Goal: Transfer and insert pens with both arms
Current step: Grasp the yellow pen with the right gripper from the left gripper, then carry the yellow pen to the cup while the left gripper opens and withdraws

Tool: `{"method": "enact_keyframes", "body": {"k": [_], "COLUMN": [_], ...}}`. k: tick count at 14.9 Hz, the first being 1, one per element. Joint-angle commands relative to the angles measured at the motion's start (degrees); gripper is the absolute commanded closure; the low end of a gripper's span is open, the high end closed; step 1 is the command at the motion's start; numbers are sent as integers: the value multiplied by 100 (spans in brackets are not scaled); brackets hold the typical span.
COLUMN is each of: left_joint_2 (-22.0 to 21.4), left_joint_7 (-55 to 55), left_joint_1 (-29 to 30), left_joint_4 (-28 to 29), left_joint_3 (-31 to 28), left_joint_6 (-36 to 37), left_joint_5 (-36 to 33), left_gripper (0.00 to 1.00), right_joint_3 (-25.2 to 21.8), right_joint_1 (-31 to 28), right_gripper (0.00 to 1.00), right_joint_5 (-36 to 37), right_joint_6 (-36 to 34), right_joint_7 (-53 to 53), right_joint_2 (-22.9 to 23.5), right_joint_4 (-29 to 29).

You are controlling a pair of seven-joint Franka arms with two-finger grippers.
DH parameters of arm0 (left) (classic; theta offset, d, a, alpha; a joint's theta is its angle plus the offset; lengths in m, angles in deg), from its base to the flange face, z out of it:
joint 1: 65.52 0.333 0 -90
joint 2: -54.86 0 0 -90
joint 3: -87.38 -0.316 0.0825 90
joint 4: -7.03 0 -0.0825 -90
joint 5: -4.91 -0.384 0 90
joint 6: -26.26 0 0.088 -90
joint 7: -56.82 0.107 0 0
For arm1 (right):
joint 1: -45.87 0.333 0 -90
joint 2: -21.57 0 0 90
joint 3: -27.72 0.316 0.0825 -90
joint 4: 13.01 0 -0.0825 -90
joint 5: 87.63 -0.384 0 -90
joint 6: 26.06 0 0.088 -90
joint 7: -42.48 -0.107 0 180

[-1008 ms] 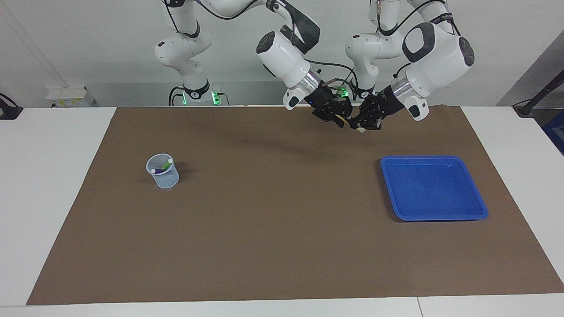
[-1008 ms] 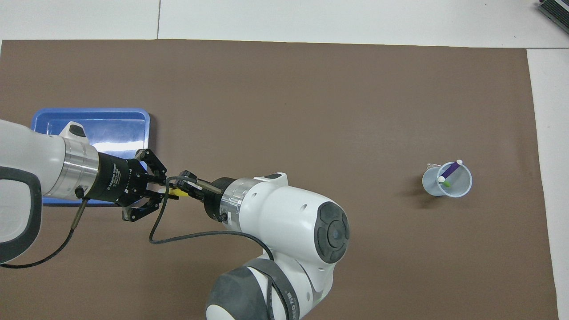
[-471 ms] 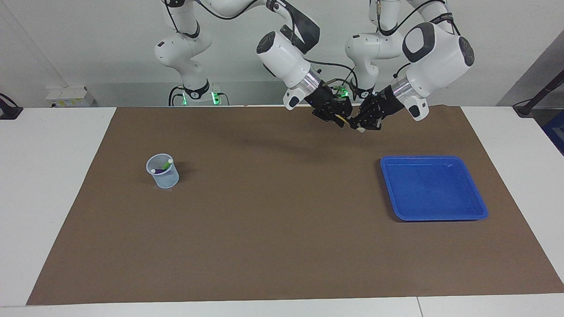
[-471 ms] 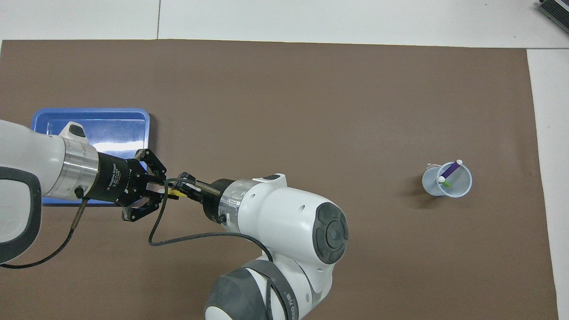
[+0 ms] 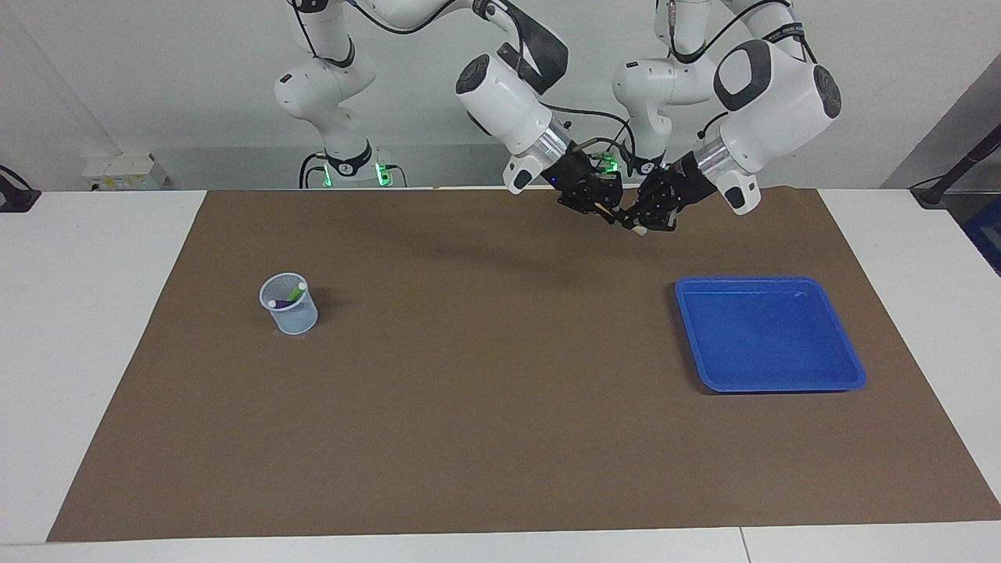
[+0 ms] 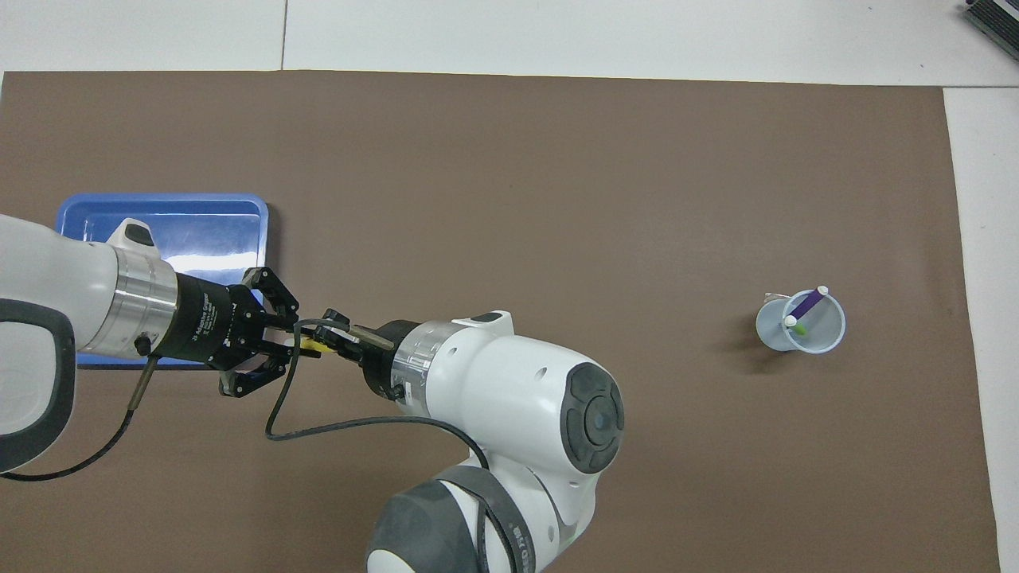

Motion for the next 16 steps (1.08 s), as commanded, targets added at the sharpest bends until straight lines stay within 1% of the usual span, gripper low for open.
{"method": "enact_keyframes", "body": {"k": [1, 4, 5, 7, 8, 9, 10, 14, 16], "left_joint_2": [-198, -198, -198, -198, -198, -198, -198, -207, -207], "left_joint_7": [-74, -56, -30, -12, -4, -4, -4, 5, 40], "left_joint_1": [-109, -109, -109, -109, -118, -118, -118, -118, -109], "left_joint_4": [204, 204, 204, 204, 204, 204, 204, 204, 204], "left_joint_3": [-84, -84, -84, -84, -84, -84, -84, -84, -93], "left_joint_6": [-122, -105, -113, -113, -122, -113, -113, -113, -113], "left_joint_5": [87, 78, 78, 78, 69, 69, 69, 69, 60], "left_gripper": [100, 100, 77, 46, 3, 0, 0, 0, 0], "right_joint_3": [-24, -24, -24, -24, -24, -42, -68, -68, -69], "right_joint_1": [4, 4, -4, -31, -48, -66, -136, -697, -1136], "right_gripper": [100, 100, 100, 100, 100, 100, 100, 100, 100], "right_joint_5": [-14, -14, -14, -14, -14, 21, 161, 478, 740], "right_joint_6": [-58, -58, -58, -67, -84, -180, -381, -1243, -1874], "right_joint_7": [-38, -38, -29, -3, 41, 111, 294, 1225, 1892], "right_joint_2": [-97, -97, -97, -89, -97, -97, -97, -211, -299], "right_joint_4": [83, 83, 83, 83, 83, 83, 83, 75, 66]}}
